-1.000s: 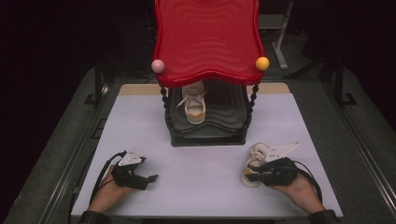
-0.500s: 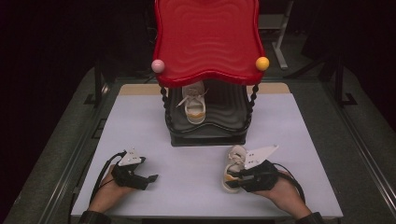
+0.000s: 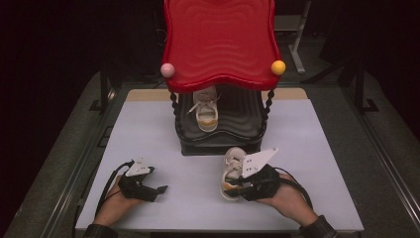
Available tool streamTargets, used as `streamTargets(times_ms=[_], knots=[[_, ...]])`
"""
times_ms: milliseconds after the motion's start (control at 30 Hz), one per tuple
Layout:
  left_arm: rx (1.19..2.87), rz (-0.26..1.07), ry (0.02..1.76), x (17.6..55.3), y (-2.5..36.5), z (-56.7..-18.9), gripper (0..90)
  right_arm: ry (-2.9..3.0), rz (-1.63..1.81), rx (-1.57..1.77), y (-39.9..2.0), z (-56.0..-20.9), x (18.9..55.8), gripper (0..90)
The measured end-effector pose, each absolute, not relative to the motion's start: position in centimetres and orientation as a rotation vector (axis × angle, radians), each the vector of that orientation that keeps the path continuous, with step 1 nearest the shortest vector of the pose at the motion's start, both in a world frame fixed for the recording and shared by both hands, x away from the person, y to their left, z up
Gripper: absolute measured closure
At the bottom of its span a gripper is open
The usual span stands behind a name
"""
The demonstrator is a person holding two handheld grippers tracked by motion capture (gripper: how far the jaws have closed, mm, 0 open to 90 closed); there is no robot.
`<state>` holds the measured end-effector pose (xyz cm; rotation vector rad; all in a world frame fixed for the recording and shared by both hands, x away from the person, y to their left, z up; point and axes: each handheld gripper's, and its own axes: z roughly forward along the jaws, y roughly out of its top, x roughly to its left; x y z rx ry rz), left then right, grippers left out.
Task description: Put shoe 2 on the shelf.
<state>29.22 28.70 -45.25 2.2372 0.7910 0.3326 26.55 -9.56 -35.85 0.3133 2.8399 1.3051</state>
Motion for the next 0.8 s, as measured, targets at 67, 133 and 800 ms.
streamTargets(times_ms=[67, 133, 800], knots=[[2.238, 0.333, 0.79, 29.2, 28.7, -45.2, 13.3, 2.836, 1.31, 0.299, -9.5, -35.3, 26.5, 73.6], [2.238, 0.333, 0.791, 29.2, 28.7, -45.2, 13.3, 2.831, 1.308, 0.284, -9.4, -34.6, 26.5, 73.6], [2.237, 0.332, 0.791, 29.2, 28.7, -45.2, 13.3, 2.76, 1.263, 0.218, -9.0, -29.2, 31.7, 73.6]])
